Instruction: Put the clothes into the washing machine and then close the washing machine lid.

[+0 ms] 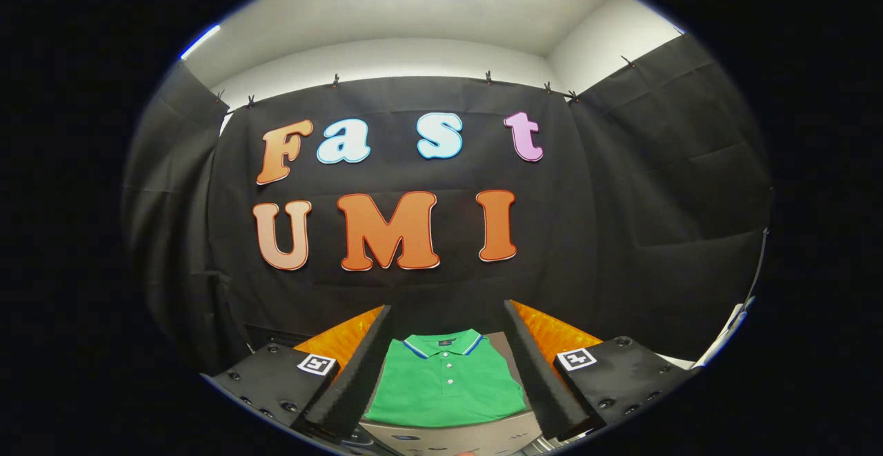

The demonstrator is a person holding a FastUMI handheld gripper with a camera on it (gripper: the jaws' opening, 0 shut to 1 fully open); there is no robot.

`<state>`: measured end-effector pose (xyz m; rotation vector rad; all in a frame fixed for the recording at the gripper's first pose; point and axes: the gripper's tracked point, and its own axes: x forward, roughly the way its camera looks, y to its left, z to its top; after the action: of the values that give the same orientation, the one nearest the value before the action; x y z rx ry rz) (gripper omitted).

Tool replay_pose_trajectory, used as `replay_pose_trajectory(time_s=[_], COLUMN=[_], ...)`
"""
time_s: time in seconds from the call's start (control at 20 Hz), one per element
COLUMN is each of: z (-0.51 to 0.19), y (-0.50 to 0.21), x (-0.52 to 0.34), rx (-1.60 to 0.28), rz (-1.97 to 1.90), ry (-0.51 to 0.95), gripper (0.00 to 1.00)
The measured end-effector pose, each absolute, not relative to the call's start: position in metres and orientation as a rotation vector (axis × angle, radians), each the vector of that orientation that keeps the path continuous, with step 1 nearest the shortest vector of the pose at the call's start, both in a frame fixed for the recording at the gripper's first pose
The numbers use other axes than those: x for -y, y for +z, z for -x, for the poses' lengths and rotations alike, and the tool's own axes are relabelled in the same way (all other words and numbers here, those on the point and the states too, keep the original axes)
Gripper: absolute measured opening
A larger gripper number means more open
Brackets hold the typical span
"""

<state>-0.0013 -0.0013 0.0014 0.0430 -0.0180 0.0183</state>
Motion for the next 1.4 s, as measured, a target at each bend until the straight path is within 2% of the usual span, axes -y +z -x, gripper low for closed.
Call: replay_pose_trajectory(time_s=[0.3,0.55,0.7,0.95,1.15,1.4], z=[-0.018,-0.064,-0.107,-0.159,-0.164,-0.155], y=[0.017,0.023,-0.006,-0.113,-0.176,-0.224], x=[-0.004,-0.007,-0.014,-0.026,-0.030,-0.016], rx=[0.016,-0.041,-0.205,-0.628,-0.929,-1.170], rz=[-0.006,0.026,0.020,0.014,0.012,0.042], ry=[0.027,0.058,0.111,0.183,0.195,0.147], gripper=[1.00,1.00,1.00,1.00,1.00,1.00])
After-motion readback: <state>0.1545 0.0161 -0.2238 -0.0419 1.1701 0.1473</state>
